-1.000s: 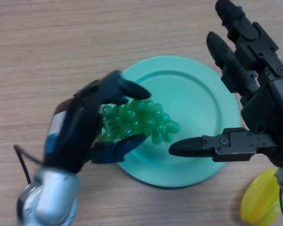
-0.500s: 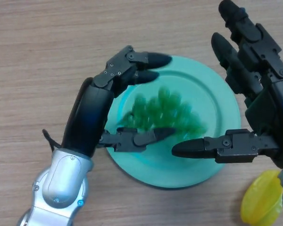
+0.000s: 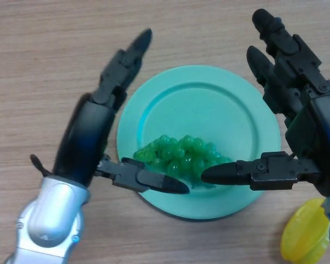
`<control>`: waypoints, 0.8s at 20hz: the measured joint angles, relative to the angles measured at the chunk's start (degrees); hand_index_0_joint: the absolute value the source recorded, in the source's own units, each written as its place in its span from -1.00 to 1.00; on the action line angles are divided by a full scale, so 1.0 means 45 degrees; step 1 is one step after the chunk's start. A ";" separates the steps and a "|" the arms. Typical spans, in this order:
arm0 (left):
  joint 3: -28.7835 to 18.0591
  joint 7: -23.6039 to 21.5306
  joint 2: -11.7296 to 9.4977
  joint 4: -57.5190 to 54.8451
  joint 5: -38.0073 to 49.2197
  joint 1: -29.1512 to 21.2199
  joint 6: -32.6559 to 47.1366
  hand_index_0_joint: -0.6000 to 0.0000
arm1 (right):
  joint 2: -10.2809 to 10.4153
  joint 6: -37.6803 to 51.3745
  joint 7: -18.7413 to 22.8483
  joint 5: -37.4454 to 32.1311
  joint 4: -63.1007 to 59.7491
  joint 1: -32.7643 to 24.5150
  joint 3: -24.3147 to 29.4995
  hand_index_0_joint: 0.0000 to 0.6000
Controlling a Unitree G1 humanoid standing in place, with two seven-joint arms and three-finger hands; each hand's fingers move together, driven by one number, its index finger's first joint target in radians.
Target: Pick up the green grapes and place it on the plate
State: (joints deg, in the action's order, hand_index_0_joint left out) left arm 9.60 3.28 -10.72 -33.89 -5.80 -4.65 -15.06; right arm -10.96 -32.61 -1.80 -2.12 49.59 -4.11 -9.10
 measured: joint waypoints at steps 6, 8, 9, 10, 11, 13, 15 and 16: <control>-0.2460 0.0332 -0.0299 -0.1494 0.1435 -0.0281 -0.2117 1.00 | -0.0005 0.0049 -0.0469 0.0382 0.0121 0.0376 0.0253 -1.00; -0.2922 0.0331 -0.0536 -0.1722 0.1992 -0.0300 -0.2155 1.00 | -0.0007 0.0220 -0.0468 0.0384 0.0301 0.0492 0.0516 -1.00; -0.3024 0.0331 -0.0540 -0.1720 0.2017 -0.0287 -0.2157 1.00 | -0.0008 0.0294 -0.0459 0.0383 0.0301 0.0520 0.0525 -1.00; -0.3060 0.0331 -0.0566 -0.1720 0.2130 -0.0299 -0.2172 1.00 | -0.0008 0.0296 -0.0459 0.0378 0.0301 0.0548 0.0525 -1.00; -0.3193 0.0331 -0.0604 -0.1728 0.2593 -0.0323 -0.2436 1.00 | -0.0010 0.0296 -0.0459 0.0375 0.0301 0.0559 0.0532 -1.00; -0.3309 0.0184 -0.0737 -0.1888 0.2999 -0.0366 -0.3255 1.00 | -0.0012 0.0297 -0.0459 0.0372 0.0300 0.0560 0.0619 -1.00; -0.3313 0.0131 -0.0866 -0.2120 0.3002 -0.0391 -0.3592 1.00 | -0.0013 0.0300 -0.0460 0.0308 0.0295 0.0566 0.0784 -1.00; -0.3314 0.0130 -0.0884 -0.2165 0.3002 -0.0391 -0.3592 1.00 | -0.0013 0.0325 -0.0460 0.0309 0.0281 0.0592 0.0810 -1.00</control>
State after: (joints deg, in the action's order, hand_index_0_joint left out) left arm -5.31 3.87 -14.69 -43.63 7.71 -6.40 -31.22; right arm -11.02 -31.15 -3.86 -0.73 50.85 -1.44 -5.45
